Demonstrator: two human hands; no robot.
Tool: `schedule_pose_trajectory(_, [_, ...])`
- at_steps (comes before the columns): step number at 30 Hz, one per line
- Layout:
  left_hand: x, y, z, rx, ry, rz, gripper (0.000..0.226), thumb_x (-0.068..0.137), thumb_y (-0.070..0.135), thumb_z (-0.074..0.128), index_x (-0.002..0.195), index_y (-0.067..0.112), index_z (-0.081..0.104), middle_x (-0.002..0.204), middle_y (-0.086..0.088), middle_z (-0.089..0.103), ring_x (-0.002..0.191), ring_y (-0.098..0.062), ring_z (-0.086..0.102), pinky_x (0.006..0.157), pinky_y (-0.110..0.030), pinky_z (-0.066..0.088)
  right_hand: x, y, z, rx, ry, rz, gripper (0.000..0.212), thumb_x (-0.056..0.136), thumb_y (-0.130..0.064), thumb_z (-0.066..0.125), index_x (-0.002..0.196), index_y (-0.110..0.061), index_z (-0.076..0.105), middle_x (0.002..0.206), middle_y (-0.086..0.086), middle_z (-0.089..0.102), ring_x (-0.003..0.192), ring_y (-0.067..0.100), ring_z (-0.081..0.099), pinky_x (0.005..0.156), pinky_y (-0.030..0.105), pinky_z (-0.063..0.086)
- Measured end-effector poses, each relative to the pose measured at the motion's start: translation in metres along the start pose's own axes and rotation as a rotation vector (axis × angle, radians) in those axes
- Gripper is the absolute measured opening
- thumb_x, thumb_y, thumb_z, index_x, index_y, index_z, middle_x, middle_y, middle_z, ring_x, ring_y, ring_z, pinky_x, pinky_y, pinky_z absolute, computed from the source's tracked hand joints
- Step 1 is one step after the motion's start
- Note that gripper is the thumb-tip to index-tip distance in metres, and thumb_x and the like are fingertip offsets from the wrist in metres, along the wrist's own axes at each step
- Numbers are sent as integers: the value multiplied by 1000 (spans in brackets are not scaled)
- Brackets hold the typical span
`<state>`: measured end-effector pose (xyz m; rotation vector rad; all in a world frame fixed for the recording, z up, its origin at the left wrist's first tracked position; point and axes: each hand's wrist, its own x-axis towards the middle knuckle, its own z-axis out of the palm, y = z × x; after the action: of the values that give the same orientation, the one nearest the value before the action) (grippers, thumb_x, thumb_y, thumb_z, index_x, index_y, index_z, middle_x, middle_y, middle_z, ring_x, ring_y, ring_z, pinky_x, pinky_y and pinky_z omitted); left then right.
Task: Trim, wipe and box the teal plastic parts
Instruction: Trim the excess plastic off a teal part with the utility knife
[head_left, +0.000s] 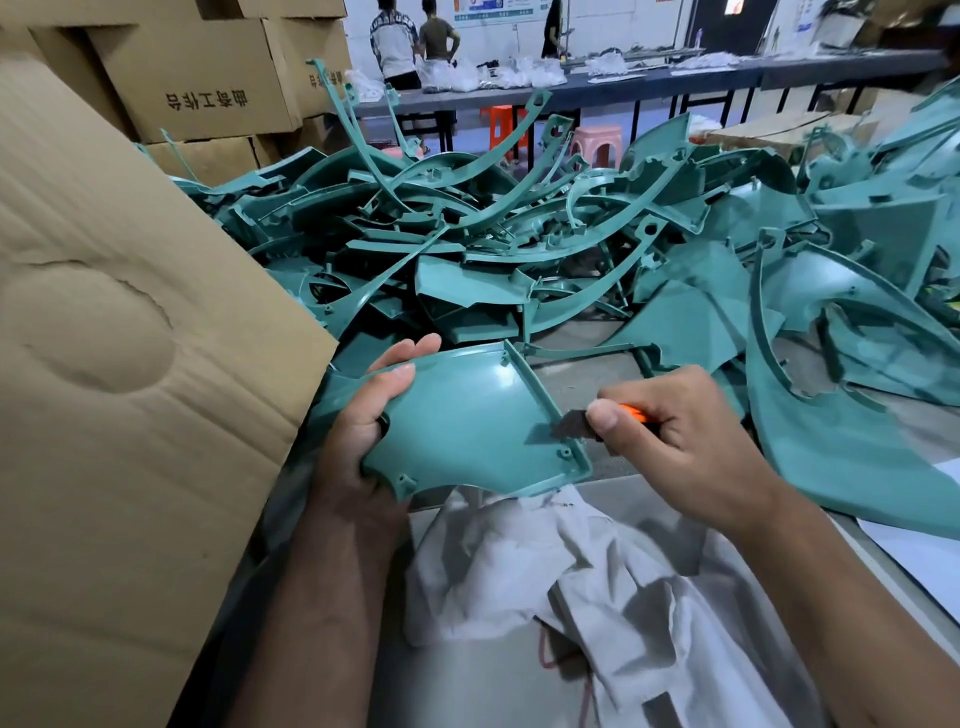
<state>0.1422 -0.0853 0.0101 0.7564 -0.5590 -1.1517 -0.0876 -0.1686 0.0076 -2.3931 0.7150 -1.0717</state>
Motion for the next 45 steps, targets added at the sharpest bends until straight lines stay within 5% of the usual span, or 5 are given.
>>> schedule_pose_trajectory(14, [5,0,2,-24,43,-11,30,102,12,47,100,23,74,121,6,74,99,-10,74,70,-26,60,3,1,9,-80,52,176,53,106,-59,42,61,-32,47,51,-9,44,47,9,40,49,25,27])
schedule_pose_trajectory(25, [13,4,0,-56,156,121,22,101,12,50,103,22,69,120,5,75,102,-13,72,78,-30,60,0,1,5,49,-198,169,63,99,-51,42,55,-6,47,46,7,44,43,30,40,45,46,31])
schedule_pose_trajectory(32, [12,1,-2,164,186,128,22,99,10,55,104,19,74,111,2,77,91,-15,74,70,-31,61,1,5,6,-129,269,249,59,109,-45,38,56,-17,37,46,-2,35,44,16,34,48,36,24])
schedule_pose_trajectory(38, [14,-36,18,173,384,-29,14,89,4,73,100,12,77,96,-15,77,77,-27,71,68,-37,61,4,24,4,-715,142,590,52,107,-55,28,88,-19,61,87,11,67,91,38,61,73,43,37])
schedule_pose_trajectory(45, [10,-36,21,354,105,147,28,89,-8,67,112,6,72,103,-18,76,92,-34,72,84,-44,61,5,30,3,-794,-46,810,33,102,-51,55,124,-28,64,122,8,64,122,36,49,98,49,39])
